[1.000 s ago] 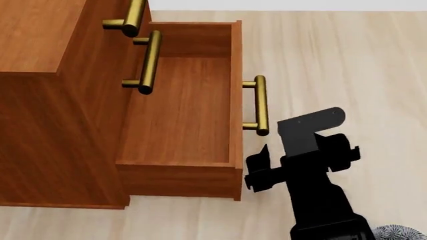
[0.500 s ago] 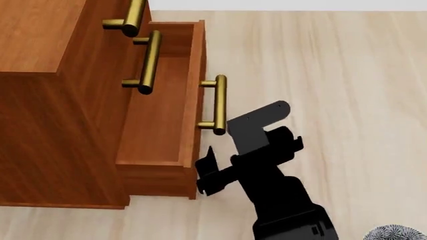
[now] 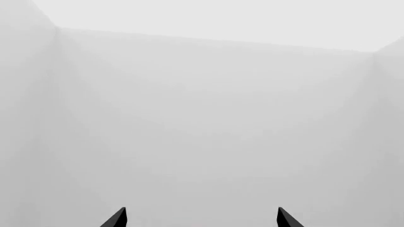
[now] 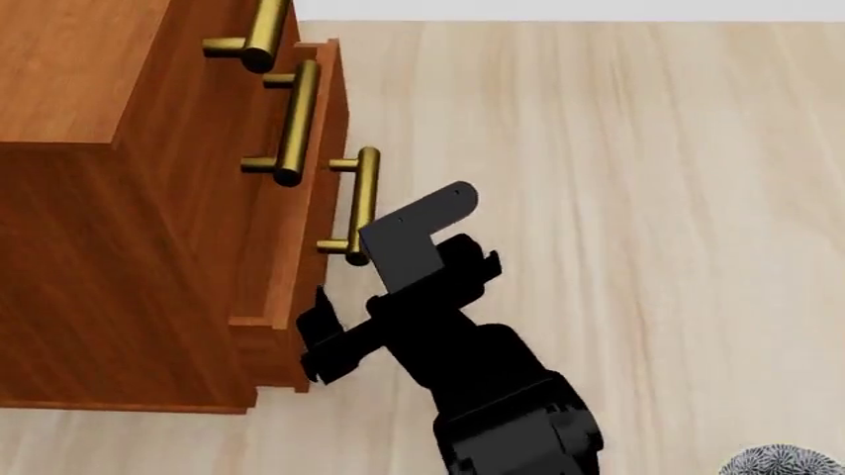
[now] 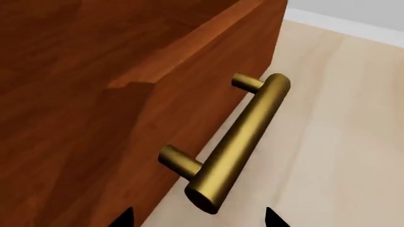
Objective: Close the bottom drawer of the cabinet and open the top drawer.
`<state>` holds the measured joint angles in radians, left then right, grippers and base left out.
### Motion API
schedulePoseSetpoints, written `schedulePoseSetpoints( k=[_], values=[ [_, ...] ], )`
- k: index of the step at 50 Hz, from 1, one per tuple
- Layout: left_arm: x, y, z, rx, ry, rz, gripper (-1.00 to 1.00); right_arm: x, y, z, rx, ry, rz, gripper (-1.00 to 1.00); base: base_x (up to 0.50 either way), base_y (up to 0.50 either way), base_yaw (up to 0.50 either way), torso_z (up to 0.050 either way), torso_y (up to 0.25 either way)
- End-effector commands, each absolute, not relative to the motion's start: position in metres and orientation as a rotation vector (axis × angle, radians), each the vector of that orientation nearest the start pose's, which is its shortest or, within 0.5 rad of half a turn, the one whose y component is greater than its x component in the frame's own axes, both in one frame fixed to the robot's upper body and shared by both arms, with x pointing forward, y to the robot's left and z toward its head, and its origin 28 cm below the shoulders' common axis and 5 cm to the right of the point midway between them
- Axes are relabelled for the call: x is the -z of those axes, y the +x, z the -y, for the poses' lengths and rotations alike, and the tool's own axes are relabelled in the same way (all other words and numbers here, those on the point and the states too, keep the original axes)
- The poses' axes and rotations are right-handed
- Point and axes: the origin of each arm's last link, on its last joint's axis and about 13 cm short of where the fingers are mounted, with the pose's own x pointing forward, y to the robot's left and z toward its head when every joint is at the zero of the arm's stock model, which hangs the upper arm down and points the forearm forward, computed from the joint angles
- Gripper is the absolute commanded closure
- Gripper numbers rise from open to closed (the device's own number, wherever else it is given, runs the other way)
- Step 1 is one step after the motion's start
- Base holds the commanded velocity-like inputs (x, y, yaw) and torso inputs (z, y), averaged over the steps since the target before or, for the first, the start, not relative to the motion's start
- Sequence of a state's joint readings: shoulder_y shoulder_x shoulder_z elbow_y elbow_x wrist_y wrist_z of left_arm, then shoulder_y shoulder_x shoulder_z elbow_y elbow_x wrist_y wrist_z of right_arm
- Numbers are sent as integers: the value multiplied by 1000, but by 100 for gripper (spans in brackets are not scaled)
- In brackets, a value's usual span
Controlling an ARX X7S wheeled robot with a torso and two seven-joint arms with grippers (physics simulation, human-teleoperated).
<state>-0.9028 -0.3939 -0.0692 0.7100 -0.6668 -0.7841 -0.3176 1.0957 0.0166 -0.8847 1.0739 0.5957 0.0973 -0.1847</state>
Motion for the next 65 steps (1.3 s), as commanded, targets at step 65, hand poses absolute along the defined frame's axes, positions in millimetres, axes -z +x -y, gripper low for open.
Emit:
schedulePoseSetpoints(
  k=[65],
  values=[
    [-326, 233, -241, 89, -64, 781, -100, -124, 371, 21, -730, -62, -197, -100, 0, 0, 1, 0, 0]
  ],
)
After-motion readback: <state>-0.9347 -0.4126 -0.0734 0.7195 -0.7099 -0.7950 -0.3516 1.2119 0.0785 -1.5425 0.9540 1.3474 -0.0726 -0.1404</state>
